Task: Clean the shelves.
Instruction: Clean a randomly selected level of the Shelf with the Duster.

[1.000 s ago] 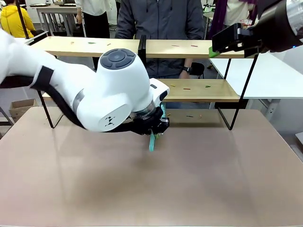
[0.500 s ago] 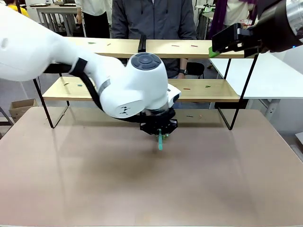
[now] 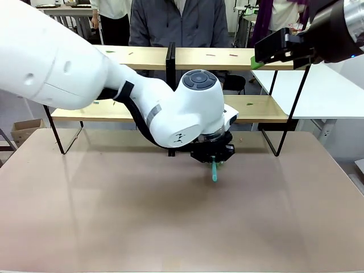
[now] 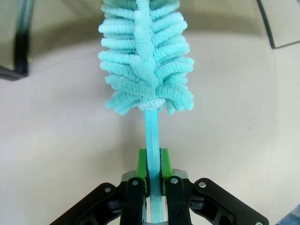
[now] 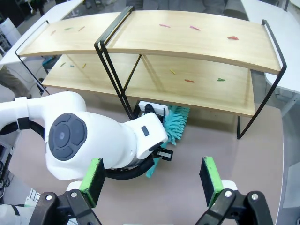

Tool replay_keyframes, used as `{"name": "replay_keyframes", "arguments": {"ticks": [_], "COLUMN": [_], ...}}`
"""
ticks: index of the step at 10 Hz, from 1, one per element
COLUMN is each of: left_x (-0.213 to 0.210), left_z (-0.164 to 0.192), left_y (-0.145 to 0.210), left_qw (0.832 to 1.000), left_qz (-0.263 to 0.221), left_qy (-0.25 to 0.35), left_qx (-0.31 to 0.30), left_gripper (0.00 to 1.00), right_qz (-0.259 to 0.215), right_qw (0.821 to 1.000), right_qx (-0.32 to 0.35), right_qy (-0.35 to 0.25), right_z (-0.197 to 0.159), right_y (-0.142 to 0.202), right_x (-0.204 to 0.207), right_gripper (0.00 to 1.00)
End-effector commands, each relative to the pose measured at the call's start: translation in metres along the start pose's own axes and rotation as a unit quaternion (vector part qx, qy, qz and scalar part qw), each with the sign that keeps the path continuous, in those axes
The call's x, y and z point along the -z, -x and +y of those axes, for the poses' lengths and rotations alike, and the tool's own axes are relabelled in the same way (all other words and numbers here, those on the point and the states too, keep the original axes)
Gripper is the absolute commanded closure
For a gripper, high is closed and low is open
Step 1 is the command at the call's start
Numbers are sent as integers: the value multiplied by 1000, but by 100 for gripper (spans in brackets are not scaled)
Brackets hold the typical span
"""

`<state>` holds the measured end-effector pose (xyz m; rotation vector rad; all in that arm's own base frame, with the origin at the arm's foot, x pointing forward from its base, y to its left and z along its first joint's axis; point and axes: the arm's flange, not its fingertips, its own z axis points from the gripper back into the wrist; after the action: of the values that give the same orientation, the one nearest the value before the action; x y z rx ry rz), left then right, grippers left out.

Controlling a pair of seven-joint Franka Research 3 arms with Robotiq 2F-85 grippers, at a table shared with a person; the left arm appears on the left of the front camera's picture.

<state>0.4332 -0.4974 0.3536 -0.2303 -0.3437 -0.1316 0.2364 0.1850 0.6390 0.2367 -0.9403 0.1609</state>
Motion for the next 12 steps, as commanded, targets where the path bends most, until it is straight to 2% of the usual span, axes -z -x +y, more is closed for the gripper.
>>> {"name": "replay_keyframes", "arguments": {"ticks": [1, 3, 5, 8, 10, 12], "left_x": [2, 1, -13, -45, -60, -74], "left_z": [0, -3, 4, 33, 41, 37], "left_y": [-8, -3, 4, 25, 39, 50], "left_qw": [998, 987, 968, 915, 868, 851], "left_qz": [33, 95, 151, 250, 305, 288], "left_qy": [41, 84, 120, 126, 147, 206], "left_qx": [34, 98, 162, 289, 363, 388], "left_gripper": [87, 87, 87, 87, 87, 87], "right_qz": [0, 0, 0, 0, 0, 0], "right_qw": [1000, 1000, 1000, 1000, 1000, 1000], "right_qx": [1, 1, 1, 1, 1, 1], "right_qy": [-1, -1, -1, -1, -1, -1], "right_z": [-1, -1, -1, -1, -1, -1], "right_y": [0, 0, 0, 0, 0, 0], "right_x": [1, 1, 1, 1, 1, 1], "right_gripper": [0, 0, 0, 0, 0, 0]}}
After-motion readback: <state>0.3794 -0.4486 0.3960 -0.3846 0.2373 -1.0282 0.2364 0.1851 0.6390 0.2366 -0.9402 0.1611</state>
